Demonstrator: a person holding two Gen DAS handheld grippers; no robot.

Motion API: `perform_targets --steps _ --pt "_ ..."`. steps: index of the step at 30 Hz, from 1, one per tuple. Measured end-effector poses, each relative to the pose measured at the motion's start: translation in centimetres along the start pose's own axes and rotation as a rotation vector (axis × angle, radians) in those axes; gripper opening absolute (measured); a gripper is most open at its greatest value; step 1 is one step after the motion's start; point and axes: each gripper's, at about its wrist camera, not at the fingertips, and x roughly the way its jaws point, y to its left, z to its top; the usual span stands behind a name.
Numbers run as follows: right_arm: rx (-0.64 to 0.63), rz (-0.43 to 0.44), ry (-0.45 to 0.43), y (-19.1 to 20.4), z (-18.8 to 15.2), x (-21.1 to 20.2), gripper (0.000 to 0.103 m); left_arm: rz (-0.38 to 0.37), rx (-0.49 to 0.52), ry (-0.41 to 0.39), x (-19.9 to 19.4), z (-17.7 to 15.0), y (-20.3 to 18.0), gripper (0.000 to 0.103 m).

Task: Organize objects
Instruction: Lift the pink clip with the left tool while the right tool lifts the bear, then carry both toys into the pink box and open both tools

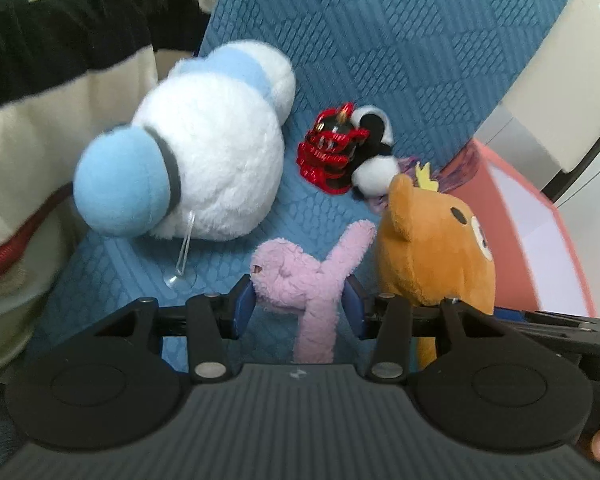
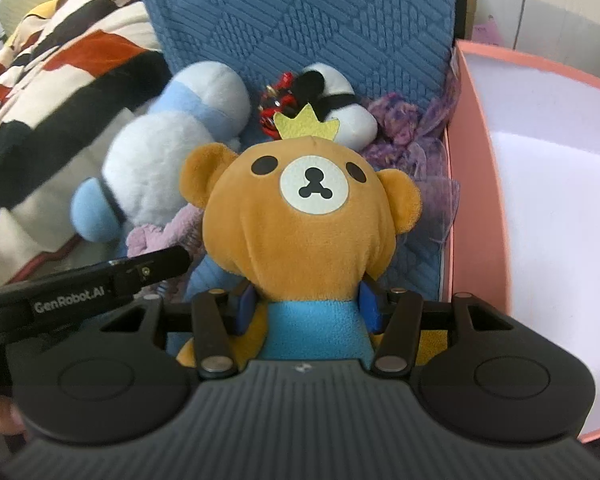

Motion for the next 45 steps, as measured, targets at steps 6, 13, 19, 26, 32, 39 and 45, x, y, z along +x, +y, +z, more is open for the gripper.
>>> perform_targets --steps 6,13,19,26,32,39,45 --pt "0.000 0.037 0.003 -0.1 2.1 -3.0 0.055 -0.030 -0.016 -0.015 -3.0 1.5 -0.8 0.053" --pt "-0.025 0.032 -0.043 -0.8 4.5 -7.3 0.055 -0.073 -0.014 0.003 -4.6 3.7 -3.6 0.053" --pt "0.000 0.021 -0.088 -3.3 6.3 -10.5 0.055 -0.125 0.004 0.022 -5.8 5.9 -7.6 0.051" --pt "0.020 -0.043 -0.142 -7.5 7.0 -13.6 0.055 -0.173 0.080 0.006 -6.3 7.6 -14.0 0.051" --pt "0.059 -0.104 -0.179 -11.8 6.7 -15.7 0.055 -0.215 0.132 0.010 -5.3 7.9 -19.8 0.050" --pt "0.101 -0.167 -0.187 -17.3 5.3 -15.7 0.055 -0.227 0.183 0.043 -2.1 6.9 -25.8 0.050" --pt "0.164 -0.195 -0.162 -22.5 3.9 -13.3 0.055 -0.208 0.163 0.108 2.5 6.1 -28.5 0.050"
